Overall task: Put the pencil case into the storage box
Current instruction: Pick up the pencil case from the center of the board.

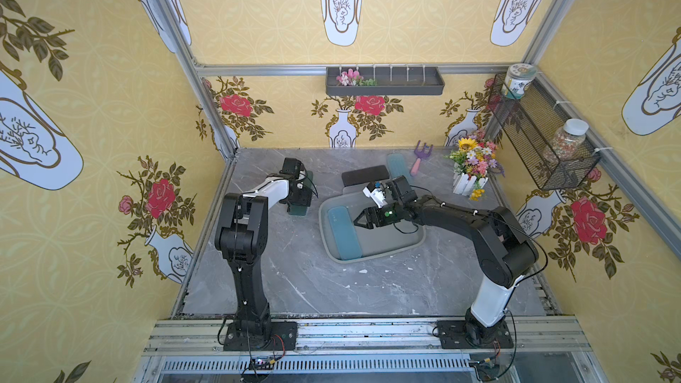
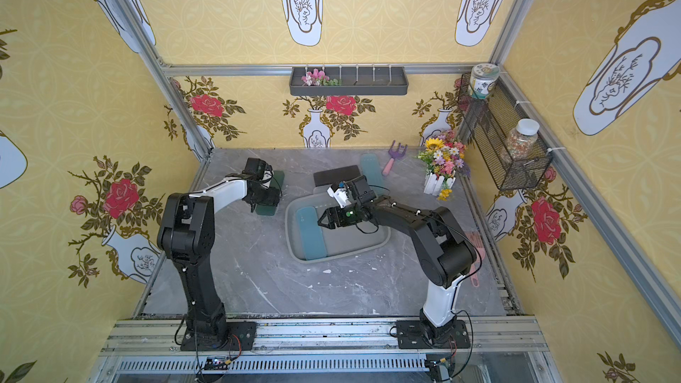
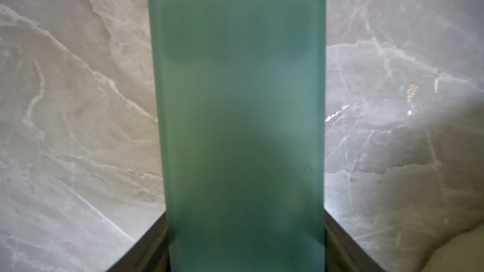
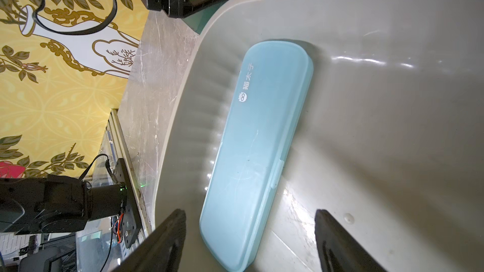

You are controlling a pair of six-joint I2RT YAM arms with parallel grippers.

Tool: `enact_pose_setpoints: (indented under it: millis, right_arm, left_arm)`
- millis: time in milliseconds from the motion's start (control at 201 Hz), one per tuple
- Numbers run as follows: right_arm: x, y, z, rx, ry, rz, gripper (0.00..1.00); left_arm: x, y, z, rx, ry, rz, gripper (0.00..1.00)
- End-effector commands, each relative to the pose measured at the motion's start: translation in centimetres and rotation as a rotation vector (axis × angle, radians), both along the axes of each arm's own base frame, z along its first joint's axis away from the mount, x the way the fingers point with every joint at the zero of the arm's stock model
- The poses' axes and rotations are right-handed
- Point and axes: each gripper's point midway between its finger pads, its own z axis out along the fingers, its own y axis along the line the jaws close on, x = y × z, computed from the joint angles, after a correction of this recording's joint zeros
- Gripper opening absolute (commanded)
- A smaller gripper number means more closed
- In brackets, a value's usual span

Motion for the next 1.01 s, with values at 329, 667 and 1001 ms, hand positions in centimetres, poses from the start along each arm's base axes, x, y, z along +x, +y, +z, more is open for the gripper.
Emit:
enact_pose_setpoints:
  millis: [329, 667, 1001]
  right_arm:
    - [1.2, 0.0, 1.2, 0.017, -0.029, -0.061, 0.87]
    - [2.8, -1.7, 3.7, 0.123, -0.053, -0.184, 0.88]
    - [4.4, -2.1, 6.1, 0.226, -0.103, -0.253, 0.88]
  left_arm:
    - [-0.4, -1.0, 3.3, -0.061, -0.083, -0.008, 0.73]
    - [-2.2, -3.7, 6.5, -0.104, -0.127, -0.06, 0.73]
    - [-4.9, -8.5, 9.2, -0.165, -0.164, -0.16, 0.73]
